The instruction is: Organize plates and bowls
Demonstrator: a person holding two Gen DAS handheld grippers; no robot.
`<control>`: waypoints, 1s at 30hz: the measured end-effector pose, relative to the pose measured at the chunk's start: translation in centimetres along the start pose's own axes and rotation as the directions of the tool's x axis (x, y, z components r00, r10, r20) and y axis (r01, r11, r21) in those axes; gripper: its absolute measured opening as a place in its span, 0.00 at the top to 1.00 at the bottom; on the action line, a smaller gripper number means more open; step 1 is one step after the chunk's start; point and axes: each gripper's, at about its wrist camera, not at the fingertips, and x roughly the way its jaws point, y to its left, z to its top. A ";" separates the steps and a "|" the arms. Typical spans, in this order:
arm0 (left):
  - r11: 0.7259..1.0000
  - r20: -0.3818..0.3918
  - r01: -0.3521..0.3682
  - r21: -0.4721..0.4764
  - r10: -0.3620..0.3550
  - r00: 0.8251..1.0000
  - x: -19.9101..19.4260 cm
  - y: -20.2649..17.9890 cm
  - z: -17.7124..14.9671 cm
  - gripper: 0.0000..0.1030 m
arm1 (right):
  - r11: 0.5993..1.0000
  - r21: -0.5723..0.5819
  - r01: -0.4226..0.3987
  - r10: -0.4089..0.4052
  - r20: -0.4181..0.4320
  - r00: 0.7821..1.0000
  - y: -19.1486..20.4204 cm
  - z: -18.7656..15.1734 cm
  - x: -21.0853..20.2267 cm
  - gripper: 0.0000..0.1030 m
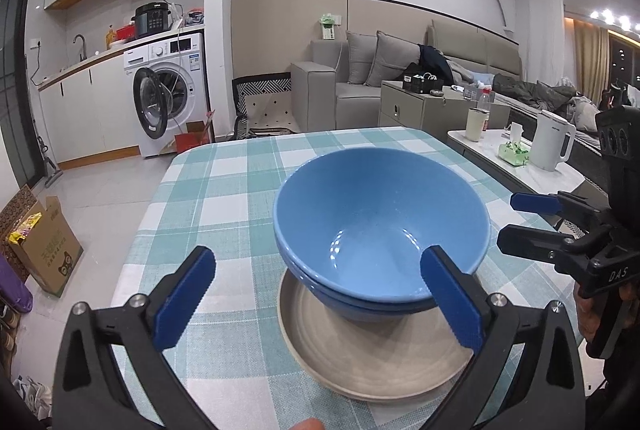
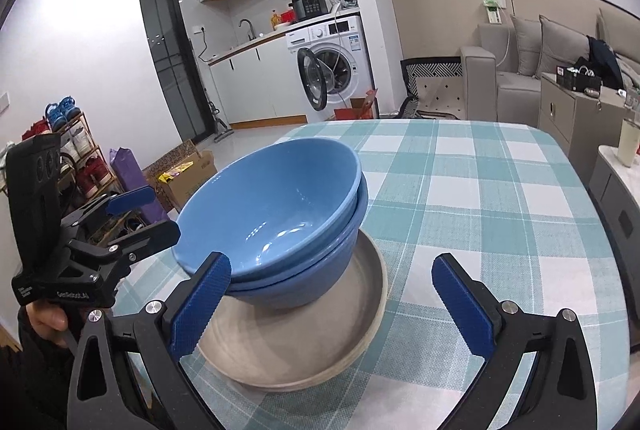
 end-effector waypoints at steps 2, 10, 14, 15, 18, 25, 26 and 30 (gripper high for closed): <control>1.000 0.011 0.005 -0.008 -0.005 1.000 -0.3 -0.1 -0.5 0.00 | 1.000 -0.018 0.004 -0.004 0.017 1.000 0.1 -0.4 -0.6 0.01; 0.998 0.039 -0.046 0.035 0.045 0.998 -0.9 -0.9 -1.8 0.00 | 0.998 -0.056 -0.013 0.017 0.078 0.997 0.9 -1.7 -2.8 0.01; 0.998 0.058 -0.052 0.029 0.051 0.997 -1.3 -0.9 -2.3 0.00 | 0.998 -0.065 -0.003 0.011 0.116 0.993 1.0 -2.9 -3.6 0.01; 0.998 0.061 -0.057 0.027 0.056 0.997 -1.4 -0.9 -2.5 0.00 | 0.998 -0.059 -0.007 0.014 0.126 0.992 0.9 -3.2 -3.8 0.01; 0.999 0.067 -0.049 0.012 0.048 0.997 -1.6 -0.6 -3.0 0.00 | 0.999 -0.052 -0.006 0.013 0.146 0.989 0.6 -4.0 -4.3 0.01; 1.000 0.088 -0.028 -0.009 0.028 0.996 -2.3 -0.1 -4.4 0.00 | 0.999 -0.042 -0.030 0.038 0.199 0.979 0.6 -5.5 -5.8 0.01; 1.000 0.091 -0.022 -0.014 0.024 0.996 -2.4 -0.1 -4.6 0.00 | 0.999 -0.042 -0.032 0.040 0.205 0.978 0.6 -5.8 -5.9 0.01; 0.999 0.105 -0.014 -0.036 0.018 0.994 -2.6 0.3 -5.4 0.00 | 0.998 -0.056 -0.031 0.044 0.229 0.972 1.2 -6.9 -6.7 0.01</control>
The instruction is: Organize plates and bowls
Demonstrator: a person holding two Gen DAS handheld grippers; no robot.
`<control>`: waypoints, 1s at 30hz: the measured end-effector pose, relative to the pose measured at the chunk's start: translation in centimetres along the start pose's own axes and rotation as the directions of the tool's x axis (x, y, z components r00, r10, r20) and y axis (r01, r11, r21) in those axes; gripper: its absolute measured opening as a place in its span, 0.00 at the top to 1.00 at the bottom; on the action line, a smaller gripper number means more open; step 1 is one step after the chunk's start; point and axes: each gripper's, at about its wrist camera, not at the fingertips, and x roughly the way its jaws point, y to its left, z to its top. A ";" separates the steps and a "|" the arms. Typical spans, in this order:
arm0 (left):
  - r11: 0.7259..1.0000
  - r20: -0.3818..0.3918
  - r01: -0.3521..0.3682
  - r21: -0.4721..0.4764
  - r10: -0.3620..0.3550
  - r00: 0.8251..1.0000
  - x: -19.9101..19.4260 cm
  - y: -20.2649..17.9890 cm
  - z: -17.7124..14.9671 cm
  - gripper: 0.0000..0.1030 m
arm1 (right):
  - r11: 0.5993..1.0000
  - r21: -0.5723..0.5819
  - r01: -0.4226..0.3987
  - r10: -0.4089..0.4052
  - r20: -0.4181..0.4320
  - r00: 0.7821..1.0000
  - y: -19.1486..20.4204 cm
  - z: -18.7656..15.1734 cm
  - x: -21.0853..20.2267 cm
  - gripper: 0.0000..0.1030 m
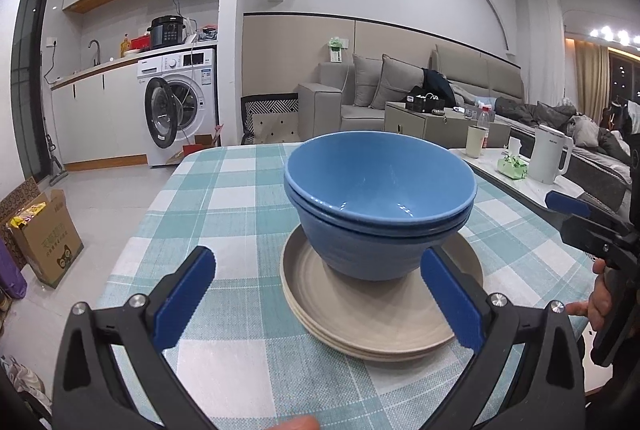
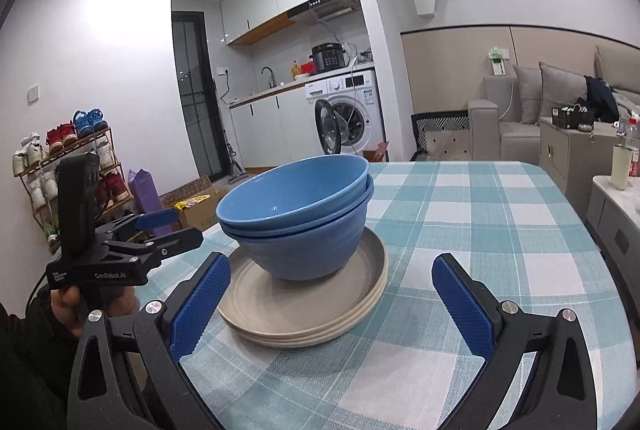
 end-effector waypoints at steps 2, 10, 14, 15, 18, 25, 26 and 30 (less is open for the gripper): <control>1.000 0.003 -0.001 -0.003 0.001 1.000 0.0 0.2 -0.3 0.00 | 1.000 -0.003 -0.012 0.012 -0.003 1.000 0.2 -0.4 -0.3 0.01; 1.000 0.016 -0.010 0.005 0.010 1.000 -0.6 0.0 -0.9 0.00 | 1.000 -0.023 -0.011 0.012 0.024 1.000 0.7 -1.7 -1.5 0.01; 1.000 0.024 -0.010 0.000 0.010 1.000 -0.7 -0.2 -1.2 0.00 | 1.000 -0.020 -0.014 0.015 0.029 0.999 0.5 -2.3 -1.6 0.01; 1.000 0.028 -0.010 -0.001 0.010 1.000 -0.7 -0.2 -1.3 0.00 | 1.000 -0.021 -0.016 0.016 0.029 0.999 0.5 -2.4 -1.6 0.01; 1.000 0.042 -0.003 -0.012 0.004 0.999 -1.0 -0.1 -1.5 0.00 | 1.000 -0.024 -0.012 0.013 0.032 0.999 0.6 -2.5 -1.6 0.01; 1.000 0.054 0.002 0.018 -0.003 0.999 -1.4 -0.5 -1.7 0.00 | 1.000 -0.001 -0.002 0.002 0.034 0.999 0.2 -2.7 -1.6 0.00; 1.000 0.055 0.001 0.021 -0.002 0.998 -1.4 -0.6 -1.7 0.00 | 1.000 -0.003 -0.004 0.004 0.029 1.000 0.2 -2.8 -1.5 0.01; 1.000 0.053 0.006 0.027 -0.007 0.999 -1.4 -0.8 -1.7 0.00 | 1.000 -0.017 -0.006 0.006 0.019 1.000 0.4 -2.9 -1.3 0.00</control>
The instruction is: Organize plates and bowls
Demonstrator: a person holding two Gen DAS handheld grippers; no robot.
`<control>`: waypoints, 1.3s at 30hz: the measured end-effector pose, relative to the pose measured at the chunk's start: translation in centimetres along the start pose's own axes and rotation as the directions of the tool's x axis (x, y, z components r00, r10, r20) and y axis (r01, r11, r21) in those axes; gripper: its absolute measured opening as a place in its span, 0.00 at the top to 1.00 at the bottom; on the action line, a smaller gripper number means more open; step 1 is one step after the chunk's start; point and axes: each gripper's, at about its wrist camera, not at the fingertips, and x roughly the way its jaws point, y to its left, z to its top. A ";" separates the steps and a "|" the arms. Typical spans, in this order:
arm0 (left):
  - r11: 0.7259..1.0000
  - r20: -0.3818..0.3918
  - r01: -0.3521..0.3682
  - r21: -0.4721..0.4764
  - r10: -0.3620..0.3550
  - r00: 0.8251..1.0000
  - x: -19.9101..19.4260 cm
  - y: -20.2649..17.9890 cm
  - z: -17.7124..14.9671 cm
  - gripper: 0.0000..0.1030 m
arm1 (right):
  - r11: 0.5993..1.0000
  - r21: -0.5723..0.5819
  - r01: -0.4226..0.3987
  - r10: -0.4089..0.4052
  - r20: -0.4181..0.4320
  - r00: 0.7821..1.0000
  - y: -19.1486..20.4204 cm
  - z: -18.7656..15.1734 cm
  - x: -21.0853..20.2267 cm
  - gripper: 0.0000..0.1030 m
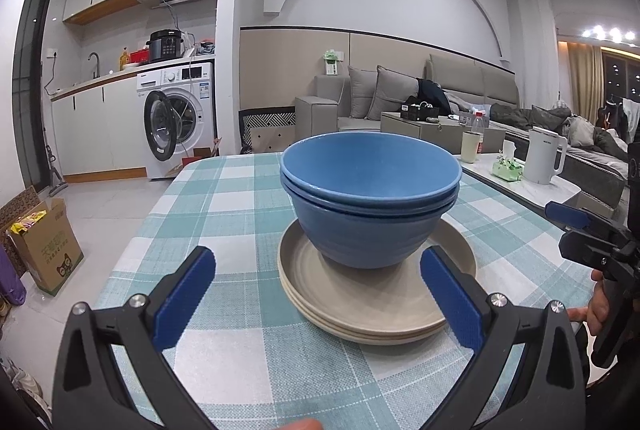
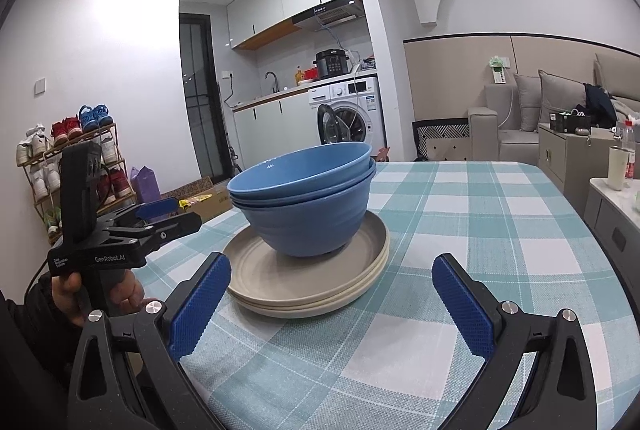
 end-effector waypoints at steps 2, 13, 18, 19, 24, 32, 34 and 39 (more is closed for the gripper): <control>1.000 0.000 -0.001 0.003 0.001 1.000 0.0 0.0 0.0 0.00 | 1.000 -0.009 0.004 -0.004 0.000 1.000 0.2 0.0 0.1 0.00; 1.000 -0.012 0.001 -0.007 -0.001 1.000 0.1 0.1 -0.2 0.00 | 1.000 -0.014 0.007 -0.007 -0.007 1.000 0.1 -0.1 0.4 0.00; 1.000 -0.015 0.003 -0.013 -0.003 1.000 0.2 0.3 -0.3 0.00 | 1.000 -0.009 0.009 -0.009 -0.006 1.000 0.0 -0.1 0.4 0.00; 1.000 -0.015 0.003 -0.013 -0.003 1.000 0.2 0.3 -0.3 0.00 | 1.000 -0.008 0.010 -0.010 -0.007 1.000 -0.1 -0.1 0.4 0.00; 1.000 -0.014 0.002 -0.013 -0.003 1.000 0.2 0.3 -0.3 0.00 | 1.000 -0.012 0.009 -0.009 -0.008 1.000 -0.1 -0.1 0.4 0.00; 1.000 -0.014 0.005 -0.008 -0.006 1.000 0.2 0.3 -0.3 0.00 | 1.000 -0.019 0.009 -0.009 -0.012 1.000 0.0 -0.3 0.5 0.00; 1.000 -0.014 0.006 -0.008 -0.006 1.000 0.2 0.3 -0.3 0.00 | 1.000 -0.018 0.007 -0.008 -0.013 1.000 0.0 -0.4 0.5 0.00; 1.000 -0.013 0.008 -0.007 -0.008 1.000 0.1 0.2 -0.4 0.00 | 1.000 -0.019 0.006 -0.006 -0.016 1.000 0.1 -0.4 0.4 0.00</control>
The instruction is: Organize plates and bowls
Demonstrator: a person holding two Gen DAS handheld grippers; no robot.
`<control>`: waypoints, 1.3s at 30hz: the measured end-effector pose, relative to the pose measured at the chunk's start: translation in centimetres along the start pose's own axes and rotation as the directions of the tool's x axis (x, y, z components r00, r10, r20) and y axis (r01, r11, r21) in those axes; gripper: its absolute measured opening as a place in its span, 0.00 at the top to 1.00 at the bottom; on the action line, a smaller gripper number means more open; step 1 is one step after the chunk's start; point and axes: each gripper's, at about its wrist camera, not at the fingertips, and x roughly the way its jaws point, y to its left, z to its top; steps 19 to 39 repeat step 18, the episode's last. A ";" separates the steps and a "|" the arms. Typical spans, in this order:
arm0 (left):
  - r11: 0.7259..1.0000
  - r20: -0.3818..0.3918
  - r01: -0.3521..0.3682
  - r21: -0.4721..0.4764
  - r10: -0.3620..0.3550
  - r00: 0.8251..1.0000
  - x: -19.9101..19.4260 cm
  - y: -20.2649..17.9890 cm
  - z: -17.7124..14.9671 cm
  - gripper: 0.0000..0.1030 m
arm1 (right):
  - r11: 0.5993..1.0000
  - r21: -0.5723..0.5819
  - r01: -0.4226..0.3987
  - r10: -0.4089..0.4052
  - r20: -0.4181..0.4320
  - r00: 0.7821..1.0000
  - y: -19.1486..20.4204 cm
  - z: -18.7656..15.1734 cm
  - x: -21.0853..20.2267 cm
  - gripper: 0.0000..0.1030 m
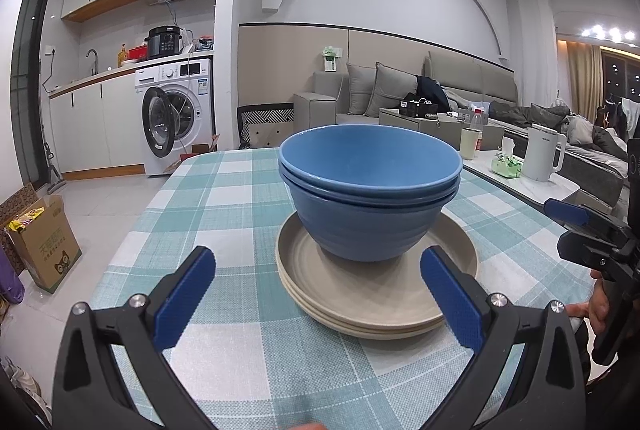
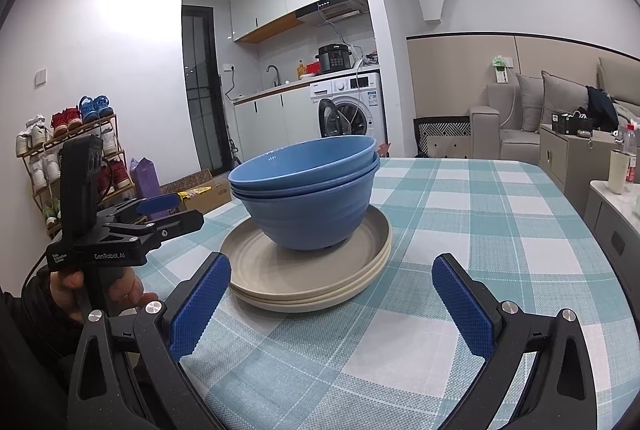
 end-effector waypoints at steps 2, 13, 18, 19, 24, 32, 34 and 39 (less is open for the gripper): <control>1.000 0.002 0.004 0.000 -0.004 1.000 0.0 0.0 0.0 0.00 | 1.000 -0.001 0.001 -0.001 0.000 1.000 0.0 0.0 0.0 0.00; 1.000 0.007 0.009 0.007 -0.009 1.000 -0.2 -0.2 -0.1 0.00 | 1.000 -0.002 0.000 0.000 -0.004 1.000 0.1 -0.1 0.0 0.00; 1.000 0.008 0.010 0.007 -0.010 1.000 -0.3 -0.2 -0.1 0.00 | 1.000 -0.002 -0.002 0.002 -0.004 1.000 0.1 -0.1 0.0 0.00; 1.000 0.008 0.010 0.007 -0.010 1.000 -0.3 -0.2 -0.1 0.00 | 1.000 -0.002 -0.002 0.002 -0.004 1.000 0.1 -0.1 0.0 0.00; 1.000 0.008 0.010 0.007 -0.010 1.000 -0.3 -0.2 -0.1 0.00 | 1.000 -0.002 -0.002 0.002 -0.004 1.000 0.1 -0.1 0.0 0.00; 1.000 0.008 0.010 0.007 -0.010 1.000 -0.3 -0.2 -0.1 0.00 | 1.000 -0.002 -0.002 0.002 -0.004 1.000 0.1 -0.1 0.0 0.00; 1.000 0.008 0.010 0.007 -0.010 1.000 -0.3 -0.2 -0.1 0.00 | 1.000 -0.002 -0.002 0.002 -0.004 1.000 0.1 -0.1 0.0 0.00; 1.000 0.008 0.010 0.007 -0.010 1.000 -0.3 -0.2 -0.1 0.00 | 1.000 -0.002 -0.002 0.002 -0.004 1.000 0.1 -0.1 0.0 0.00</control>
